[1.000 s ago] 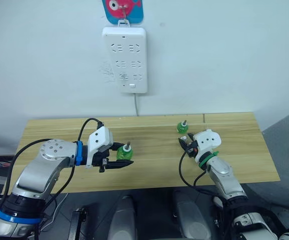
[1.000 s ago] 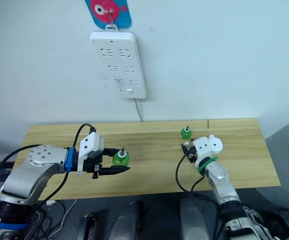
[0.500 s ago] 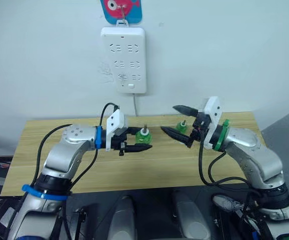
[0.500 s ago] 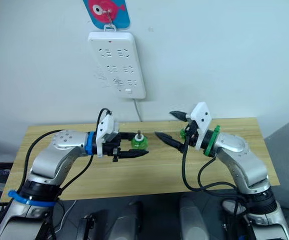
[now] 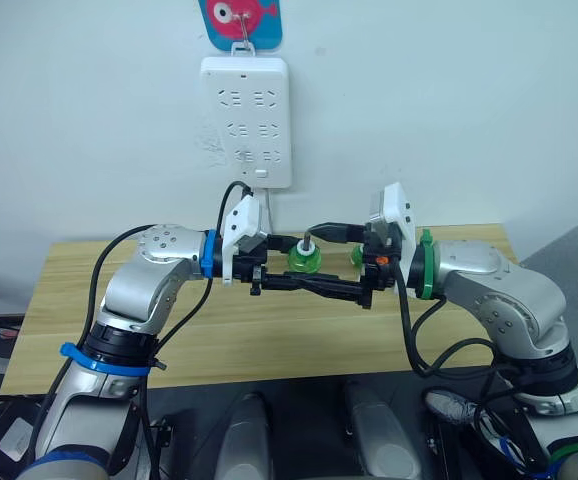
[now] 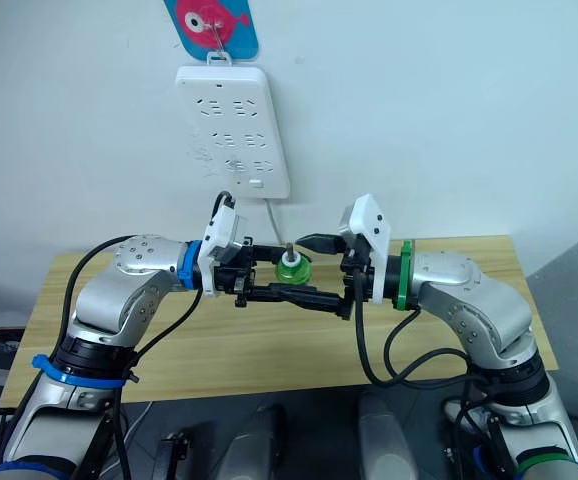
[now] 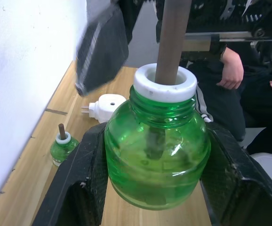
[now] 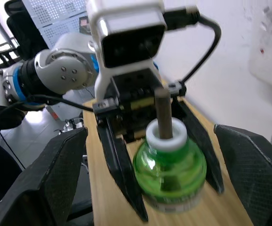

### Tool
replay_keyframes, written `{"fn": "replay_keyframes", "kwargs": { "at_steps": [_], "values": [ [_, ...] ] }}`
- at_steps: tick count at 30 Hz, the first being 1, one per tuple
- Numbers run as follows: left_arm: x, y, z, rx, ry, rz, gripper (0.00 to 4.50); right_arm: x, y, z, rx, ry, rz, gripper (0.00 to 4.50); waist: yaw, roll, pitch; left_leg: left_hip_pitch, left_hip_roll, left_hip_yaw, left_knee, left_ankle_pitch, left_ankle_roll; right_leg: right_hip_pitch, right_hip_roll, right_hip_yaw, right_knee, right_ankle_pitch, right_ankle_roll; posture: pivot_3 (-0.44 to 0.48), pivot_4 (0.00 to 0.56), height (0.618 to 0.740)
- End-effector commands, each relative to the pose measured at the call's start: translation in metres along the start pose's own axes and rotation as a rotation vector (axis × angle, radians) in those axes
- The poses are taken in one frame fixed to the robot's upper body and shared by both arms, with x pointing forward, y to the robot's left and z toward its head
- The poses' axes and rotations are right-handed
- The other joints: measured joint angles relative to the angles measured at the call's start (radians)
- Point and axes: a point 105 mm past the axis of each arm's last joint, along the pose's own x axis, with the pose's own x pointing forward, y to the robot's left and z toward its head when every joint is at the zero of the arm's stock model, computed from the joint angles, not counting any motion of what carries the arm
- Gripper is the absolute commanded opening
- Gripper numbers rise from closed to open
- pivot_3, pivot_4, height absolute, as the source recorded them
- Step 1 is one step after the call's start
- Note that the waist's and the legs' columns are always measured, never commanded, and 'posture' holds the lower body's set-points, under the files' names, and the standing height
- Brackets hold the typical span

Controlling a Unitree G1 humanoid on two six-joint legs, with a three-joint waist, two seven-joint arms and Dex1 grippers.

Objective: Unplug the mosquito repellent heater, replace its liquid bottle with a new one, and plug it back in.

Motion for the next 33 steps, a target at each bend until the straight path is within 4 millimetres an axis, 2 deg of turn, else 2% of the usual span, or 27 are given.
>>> {"fn": "replay_keyframes", "kwargs": {
  "at_steps": [1, 8, 9, 15, 21, 23, 28, 33],
  "values": [
    [0.003, -0.005, 0.011, 0.042, -0.023, -0.037, 2.34, 0.004, 0.005, 0.010, -0.049, -0.037, 0.027, 3.63, 0.000, 0.000, 0.000, 0.000, 0.000, 0.000, 0.000, 0.000, 0.000, 0.000, 0.000, 0.000, 0.000, 0.000, 0.000, -0.127, 0.215, 0.725],
    [0.003, -0.006, 0.015, 0.042, -0.033, -0.035, 2.34, 0.007, 0.005, 0.003, -0.083, 0.000, 0.042, 1.02, 0.001, 0.000, 0.000, 0.000, 0.000, 0.000, 0.000, 0.000, 0.000, 0.000, 0.000, 0.000, 0.000, 0.000, 0.000, -0.120, 0.209, 0.725],
    [0.003, -0.006, 0.015, 0.043, -0.033, -0.037, 2.34, 0.007, 0.004, 0.002, -0.091, 0.005, 0.041, 0.84, 0.001, 0.000, 0.000, 0.000, 0.000, 0.000, 0.000, 0.000, 0.000, 0.000, 0.000, 0.000, 0.000, 0.000, 0.000, -0.120, 0.209, 0.725],
    [0.003, -0.006, 0.019, 0.044, -0.043, -0.042, 2.34, 0.007, 0.003, 0.001, -0.162, 0.019, 0.045, 0.86, 0.001, 0.000, -0.001, 0.000, 0.000, 0.000, 0.000, 0.000, 0.000, 0.000, 0.000, 0.000, 0.000, 0.000, 0.000, -0.123, 0.201, 0.725],
    [0.000, -0.009, 0.012, -0.009, -0.016, -0.055, 2.34, 0.005, 0.000, 0.011, -0.156, -0.015, 0.033, 0.86, 0.000, 0.000, -0.003, 0.000, 0.000, 0.000, 0.000, 0.001, -0.002, 0.000, 0.000, 0.000, 0.000, 0.000, 0.000, -0.126, 0.196, 0.725],
    [-0.002, -0.004, 0.009, 0.002, -0.007, -0.025, 3.06, 0.003, -0.002, 0.014, -0.135, -0.027, 0.023, 0.86, 0.000, 0.000, -0.005, 0.000, 0.000, 0.000, 0.000, 0.001, -0.002, 0.000, 0.000, 0.000, 0.000, 0.000, 0.000, -0.126, 0.196, 0.725],
    [-0.004, 0.002, 0.010, -0.057, -0.062, 0.039, 4.50, -0.009, -0.015, 0.023, -0.076, -0.080, -0.053, 0.86, 0.000, -0.001, -0.009, 0.000, 0.000, 0.000, 0.000, 0.001, -0.002, 0.000, 0.000, 0.000, 0.000, 0.000, 0.000, -0.133, 0.191, 0.725],
    [-0.009, 0.007, 0.013, -0.261, -0.191, 0.136, 4.50, -0.024, -0.033, 0.039, 0.095, -0.221, -0.184, 0.86, -0.001, -0.002, -0.020, 0.000, 0.000, 0.000, 0.000, 0.001, -0.002, 0.000, 0.000, 0.000, 0.000, 0.000, 0.000, -0.131, 0.186, 0.725]
  ]
}}
